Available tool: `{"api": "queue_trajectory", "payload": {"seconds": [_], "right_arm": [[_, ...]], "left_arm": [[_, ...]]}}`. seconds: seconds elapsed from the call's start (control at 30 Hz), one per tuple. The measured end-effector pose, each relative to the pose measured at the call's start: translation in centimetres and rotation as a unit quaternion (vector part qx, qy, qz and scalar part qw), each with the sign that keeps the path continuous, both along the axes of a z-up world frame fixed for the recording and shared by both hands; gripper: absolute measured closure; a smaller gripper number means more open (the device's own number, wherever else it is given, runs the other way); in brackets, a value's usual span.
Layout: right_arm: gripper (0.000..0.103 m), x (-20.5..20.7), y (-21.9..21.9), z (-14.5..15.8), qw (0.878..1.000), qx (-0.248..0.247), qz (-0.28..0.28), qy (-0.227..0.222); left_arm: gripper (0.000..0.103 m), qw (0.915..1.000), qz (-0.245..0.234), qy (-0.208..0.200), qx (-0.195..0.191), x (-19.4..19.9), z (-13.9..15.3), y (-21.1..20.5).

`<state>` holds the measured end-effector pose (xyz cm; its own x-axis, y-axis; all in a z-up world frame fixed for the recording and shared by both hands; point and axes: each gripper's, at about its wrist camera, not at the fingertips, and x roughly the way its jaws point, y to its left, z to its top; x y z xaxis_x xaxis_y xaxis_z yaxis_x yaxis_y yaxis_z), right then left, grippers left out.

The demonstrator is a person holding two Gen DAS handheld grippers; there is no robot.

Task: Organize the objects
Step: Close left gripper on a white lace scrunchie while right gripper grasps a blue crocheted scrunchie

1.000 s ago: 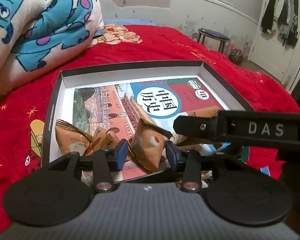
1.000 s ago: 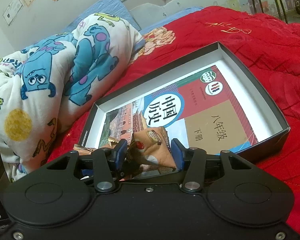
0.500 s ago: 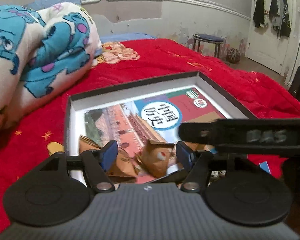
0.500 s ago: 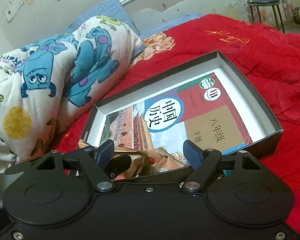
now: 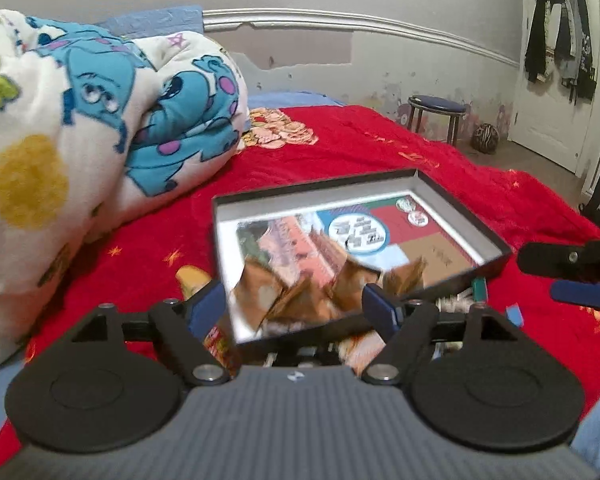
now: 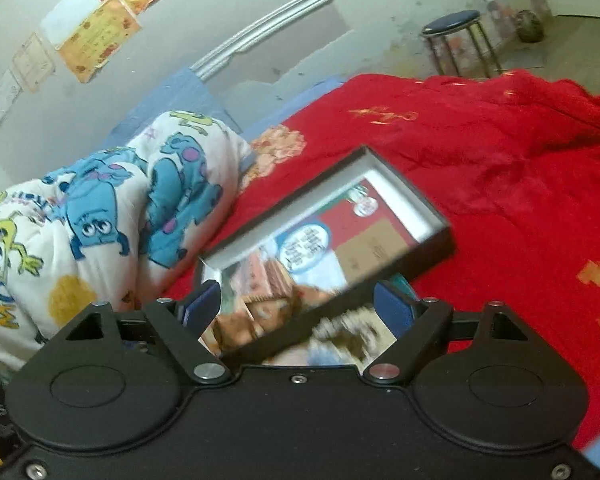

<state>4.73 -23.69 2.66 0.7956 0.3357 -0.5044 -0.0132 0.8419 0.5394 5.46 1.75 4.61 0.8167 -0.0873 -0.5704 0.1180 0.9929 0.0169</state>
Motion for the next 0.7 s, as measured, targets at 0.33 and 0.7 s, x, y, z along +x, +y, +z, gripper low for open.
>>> {"api": "queue_trajectory", "payload": {"seconds": [0.33, 0.7], "right_arm": [[0.027, 0.4, 3.1, -3.5, 0.996, -0.055, 0.032, 0.062], [0.046, 1.7, 4.0, -6.4, 0.993, -0.027, 0.046, 0.108]], "left_arm": [[0.017, 0.9959, -0.008, 0.063, 0.064, 1.2, -5.2, -2.4], [0.032, 0.9909, 0.030, 0.117, 0.059, 3.6, -8.1, -3.0]]}}
